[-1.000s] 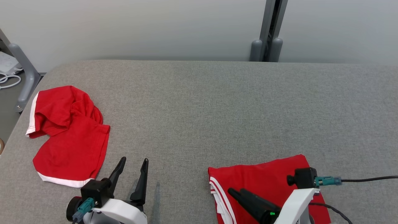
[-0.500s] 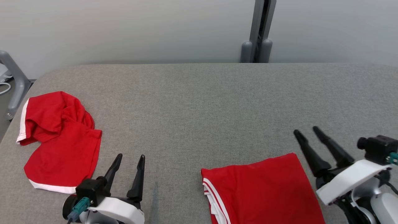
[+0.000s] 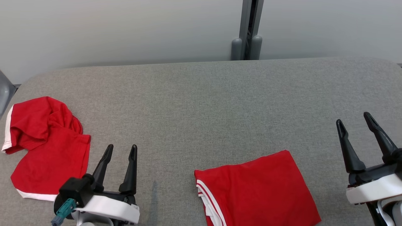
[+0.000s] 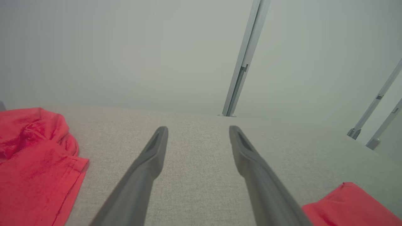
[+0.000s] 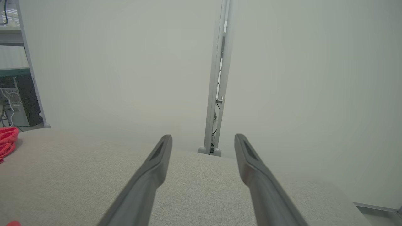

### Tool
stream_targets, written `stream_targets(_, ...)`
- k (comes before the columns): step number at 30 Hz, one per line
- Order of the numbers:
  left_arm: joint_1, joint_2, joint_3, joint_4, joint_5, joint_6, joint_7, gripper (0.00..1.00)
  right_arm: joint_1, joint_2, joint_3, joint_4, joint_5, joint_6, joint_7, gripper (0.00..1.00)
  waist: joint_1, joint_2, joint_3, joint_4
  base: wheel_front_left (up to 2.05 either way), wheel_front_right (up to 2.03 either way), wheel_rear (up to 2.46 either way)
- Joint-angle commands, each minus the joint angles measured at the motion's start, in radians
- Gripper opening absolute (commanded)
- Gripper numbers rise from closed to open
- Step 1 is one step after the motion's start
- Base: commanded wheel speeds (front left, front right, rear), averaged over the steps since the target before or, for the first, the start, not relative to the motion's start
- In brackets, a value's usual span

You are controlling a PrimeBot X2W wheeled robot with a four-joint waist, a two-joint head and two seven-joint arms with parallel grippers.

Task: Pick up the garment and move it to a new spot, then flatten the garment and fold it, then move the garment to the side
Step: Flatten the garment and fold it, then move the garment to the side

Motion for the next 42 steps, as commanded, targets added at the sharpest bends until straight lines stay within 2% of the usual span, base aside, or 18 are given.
stream_targets(1, 0.009, 0.004, 0.005, -0.013, -0.003, -0.005, -0.003, 1.0, 0.012, 0.0, -0.01, -0.007, -0.03, 0.0, -0.007, 1.0, 0.0, 0.0, 0.001, -0.001, 0.0, 0.0, 0.0)
stream_targets(6, 0.03, 0.004, 0.005, -0.059, -0.012, -0.007, -0.003, 1.0, 0.053, 0.072, -0.08, -0.067, -0.102, 0.0, -0.01, 1.0, 0.0, 0.0, 0.005, -0.004, 0.0, 0.0, 0.0)
stream_targets(13, 0.055, 0.004, -0.001, -0.08, -0.015, -0.006, -0.003, 1.0, 0.094, 0.137, -0.132, -0.086, -0.105, 0.0, -0.01, 1.0, 0.0, 0.0, 0.001, 0.002, 0.0, 0.0, 0.0)
stream_targets(20, 0.063, 0.004, -0.018, -0.102, -0.011, -0.001, -0.003, 1.0, 0.109, 0.155, -0.139, -0.091, -0.102, 0.0, -0.01, 1.0, 0.0, 0.0, -0.004, 0.008, 0.0, 0.0, 0.0)
stream_targets(42, 0.059, 0.004, -0.026, -0.083, 0.001, 0.0, -0.003, 1.0, 0.111, 0.144, -0.143, -0.067, -0.048, 0.0, -0.01, 1.0, 0.0, 0.0, -0.01, 0.019, 0.0, 0.0, 0.0)
